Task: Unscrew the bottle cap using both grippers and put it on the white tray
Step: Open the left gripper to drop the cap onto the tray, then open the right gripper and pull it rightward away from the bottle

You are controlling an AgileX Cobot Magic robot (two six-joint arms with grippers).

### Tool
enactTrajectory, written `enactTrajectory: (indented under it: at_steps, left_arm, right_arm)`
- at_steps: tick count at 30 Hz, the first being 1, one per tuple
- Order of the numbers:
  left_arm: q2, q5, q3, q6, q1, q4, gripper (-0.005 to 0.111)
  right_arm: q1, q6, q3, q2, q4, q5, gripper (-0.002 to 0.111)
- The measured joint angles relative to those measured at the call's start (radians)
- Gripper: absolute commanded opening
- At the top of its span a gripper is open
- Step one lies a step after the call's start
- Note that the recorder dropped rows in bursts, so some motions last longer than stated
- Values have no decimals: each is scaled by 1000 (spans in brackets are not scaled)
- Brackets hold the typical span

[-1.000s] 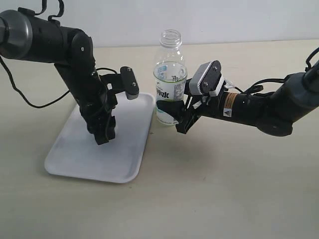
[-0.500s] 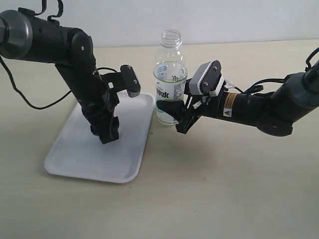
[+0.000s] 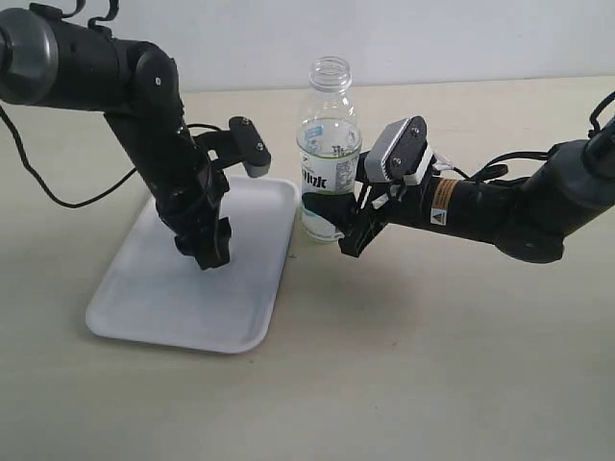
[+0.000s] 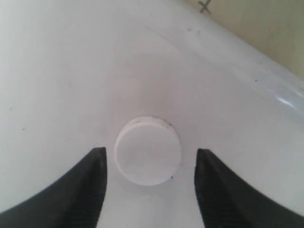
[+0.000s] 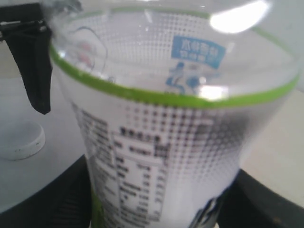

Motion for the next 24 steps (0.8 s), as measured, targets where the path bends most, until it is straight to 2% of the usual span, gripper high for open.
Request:
enactTrajectory:
  at_steps: [3,4,7,9,10,11,12,13,14,15,18,24]
  left_arm:
    - [-30,20,-4,-2,0,0,5]
    - [-40,31,-4,-2,0,0,1]
    - [-65,66,-4,5,0,0,1]
    - [-86,74,-5,7,0,10,1]
    - [-93,74,-5,7,0,16,1]
    - [-112,78,-6,7,0,23,1]
    - [-118,81,-6,5,0,26,1]
    - [-131,93,-6,3,0,26,1]
    - [-135,97,-6,3,0,28,1]
    - [-139,110,-6,3,0,28,1]
    - [-143,129,-6,-1,0,28,1]
    - [-143,137,-6,-15,0,32,1]
  right_arm:
    - [0,8,0,0,2,0,1]
    - [0,11,0,0,2,2,1]
    - [0,15,0,0,4,2,2]
    - [1,17,0,0,13,4,11]
    - [1,17,0,0,18,4,25]
    - [1,17,0,-2,26,8,33]
    - [1,17,0,-4,26,13,50]
    - [1,17,0,-4,27,15,57]
    - [1,17,0,-4,28,15,70]
    - [1,17,0,-4,30,15,77]
    - [1,17,4,-2,30,79,83]
    - [1,11,4,-53,33,100,83]
